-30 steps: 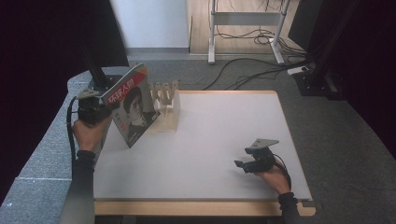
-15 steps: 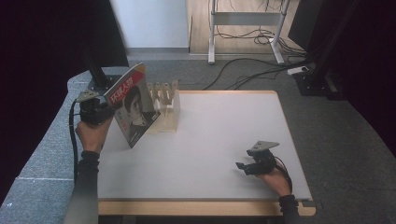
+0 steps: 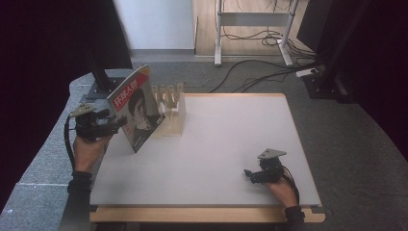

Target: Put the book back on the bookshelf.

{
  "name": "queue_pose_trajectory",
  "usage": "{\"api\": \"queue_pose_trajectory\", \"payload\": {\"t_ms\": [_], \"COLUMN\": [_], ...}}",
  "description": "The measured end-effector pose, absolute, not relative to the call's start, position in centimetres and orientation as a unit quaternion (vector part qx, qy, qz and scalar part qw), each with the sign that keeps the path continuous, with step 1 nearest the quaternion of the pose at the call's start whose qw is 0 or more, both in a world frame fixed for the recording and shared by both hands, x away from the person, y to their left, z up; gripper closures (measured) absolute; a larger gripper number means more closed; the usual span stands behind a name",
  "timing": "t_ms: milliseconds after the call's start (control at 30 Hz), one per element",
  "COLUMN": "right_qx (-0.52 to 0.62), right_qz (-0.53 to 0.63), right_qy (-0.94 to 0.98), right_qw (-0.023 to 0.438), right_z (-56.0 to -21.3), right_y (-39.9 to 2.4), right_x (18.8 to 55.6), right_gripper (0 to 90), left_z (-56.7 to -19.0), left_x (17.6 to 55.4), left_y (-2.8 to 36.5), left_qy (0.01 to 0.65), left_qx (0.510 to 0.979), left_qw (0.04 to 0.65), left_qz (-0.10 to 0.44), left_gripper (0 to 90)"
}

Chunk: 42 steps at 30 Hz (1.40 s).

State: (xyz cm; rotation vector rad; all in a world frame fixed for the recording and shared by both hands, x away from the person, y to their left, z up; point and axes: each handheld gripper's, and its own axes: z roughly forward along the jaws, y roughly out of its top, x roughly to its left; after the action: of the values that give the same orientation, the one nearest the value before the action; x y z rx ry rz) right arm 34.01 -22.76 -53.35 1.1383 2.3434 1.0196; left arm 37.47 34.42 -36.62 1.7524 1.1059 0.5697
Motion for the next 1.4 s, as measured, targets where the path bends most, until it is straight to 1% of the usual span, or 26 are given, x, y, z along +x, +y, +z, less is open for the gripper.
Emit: {"api": "queue_pose_trajectory", "payload": {"t_ms": [67, 133, 167, 267, 433, 600, 867, 1200, 1400], "right_qx": [0.405, 0.412, 0.413, 0.413, 0.414, 0.414, 0.414, 0.414, 0.414], "right_qz": [0.358, 0.355, 0.355, 0.354, 0.354, 0.355, 0.355, 0.354, 0.354], "right_qy": [0.823, 0.821, 0.821, 0.82, 0.82, 0.819, 0.819, 0.819, 0.819], "right_qw": [0.175, 0.174, 0.173, 0.175, 0.176, 0.177, 0.179, 0.178, 0.178], "right_z": [-53.4, -53.5, -53.5, -53.5, -53.5, -53.5, -53.6, -53.6, -53.6], "right_y": [-22.7, -22.7, -22.7, -22.7, -22.7, -22.7, -22.7, -22.7, -22.7], "right_x": [34.0, 34.0, 34.0, 34.0, 34.0, 34.0, 34.0, 34.0, 34.0], "right_gripper": [6.4, 4.6, 4.5, 4.1, 3.8, 3.8, 3.5, 3.6, 3.6], "left_z": [-36.7, -36.7, -36.7, -36.8, -37.4, -38.2, -40.4, -42.9, -45.4], "left_x": [36.7, 35.7, 35.4, 34.0, 32.2, 31.4, 31.8, 32.8, 33.6], "left_y": [34.3, 34.0, 33.9, 33.5, 32.4, 30.9, 27.5, 23.7, 21.9], "left_qy": [0.449, 0.445, 0.444, 0.436, 0.421, 0.397, 0.366, 0.338, 0.334], "left_qx": [0.72, 0.724, 0.727, 0.734, 0.742, 0.758, 0.783, 0.817, 0.835], "left_qw": [0.476, 0.471, 0.468, 0.462, 0.469, 0.471, 0.467, 0.437, 0.413], "left_qz": [0.231, 0.234, 0.237, 0.239, 0.23, 0.215, 0.185, 0.164, 0.148], "left_gripper": [7.6, 0.3, 0.0, 0.0, 0.0, 0.0, 0.0, 0.0, 0.0]}}
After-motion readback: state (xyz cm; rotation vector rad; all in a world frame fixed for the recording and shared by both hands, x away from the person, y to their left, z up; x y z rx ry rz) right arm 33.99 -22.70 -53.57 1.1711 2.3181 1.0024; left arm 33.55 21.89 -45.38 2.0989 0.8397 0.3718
